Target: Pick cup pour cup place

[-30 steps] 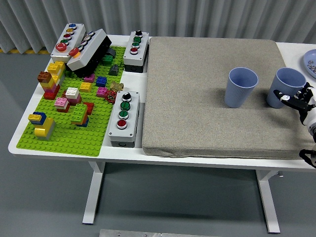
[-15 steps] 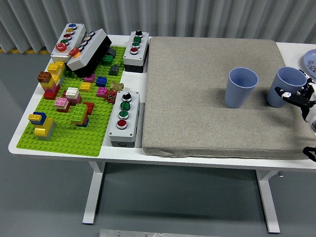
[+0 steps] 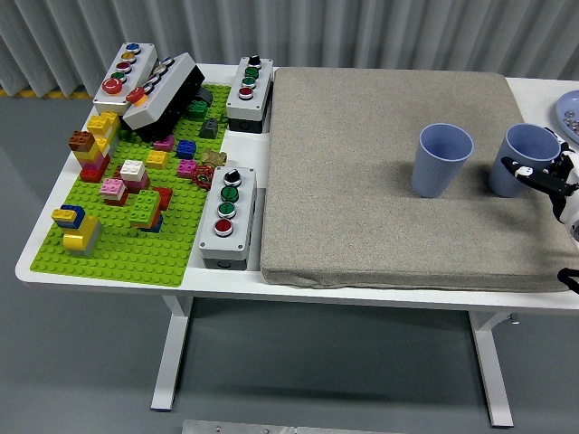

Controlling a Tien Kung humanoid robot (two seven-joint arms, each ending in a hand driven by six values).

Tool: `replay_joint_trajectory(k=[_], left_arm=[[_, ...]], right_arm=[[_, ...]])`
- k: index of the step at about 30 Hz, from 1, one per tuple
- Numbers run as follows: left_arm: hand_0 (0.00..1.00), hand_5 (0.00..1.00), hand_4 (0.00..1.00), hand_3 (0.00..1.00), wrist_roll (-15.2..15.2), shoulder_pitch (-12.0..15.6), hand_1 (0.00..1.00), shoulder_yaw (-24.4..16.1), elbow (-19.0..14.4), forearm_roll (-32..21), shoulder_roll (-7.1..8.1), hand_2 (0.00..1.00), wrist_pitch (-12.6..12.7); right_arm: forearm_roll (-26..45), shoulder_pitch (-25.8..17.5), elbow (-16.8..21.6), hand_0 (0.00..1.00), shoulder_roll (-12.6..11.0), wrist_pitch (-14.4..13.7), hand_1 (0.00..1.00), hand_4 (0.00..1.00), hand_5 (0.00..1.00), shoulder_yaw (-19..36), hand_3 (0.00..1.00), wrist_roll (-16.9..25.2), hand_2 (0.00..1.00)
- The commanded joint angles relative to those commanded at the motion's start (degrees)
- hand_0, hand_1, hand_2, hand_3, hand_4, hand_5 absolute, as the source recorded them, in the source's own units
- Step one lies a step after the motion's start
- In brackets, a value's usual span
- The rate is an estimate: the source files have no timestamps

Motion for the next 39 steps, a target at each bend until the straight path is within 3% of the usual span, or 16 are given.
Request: replay_joint_trajectory(k=[24,39], left_arm=[[0.865,0.888,0.638,0.797,0.02,0.41,0.836,0.09,0.02,-0.26,-0.01,0.91,0.0],[0.868,0.888,0.64,0.798,-0.06,1.17,0.837,0.33,0.04,-1.02,-0.02,0.91,0.04]], right_arm=[[-2.16,-0.77,1.22,0.967,-2.53,3.29,0.957,0.864,0.285,1.69,0.998,-3.78,0.998],[-3.62,-3.07,4.5,0.972,-4.11,4.14,0.962,0.865,0.29,1.72,0.998,-5.27,0.998]])
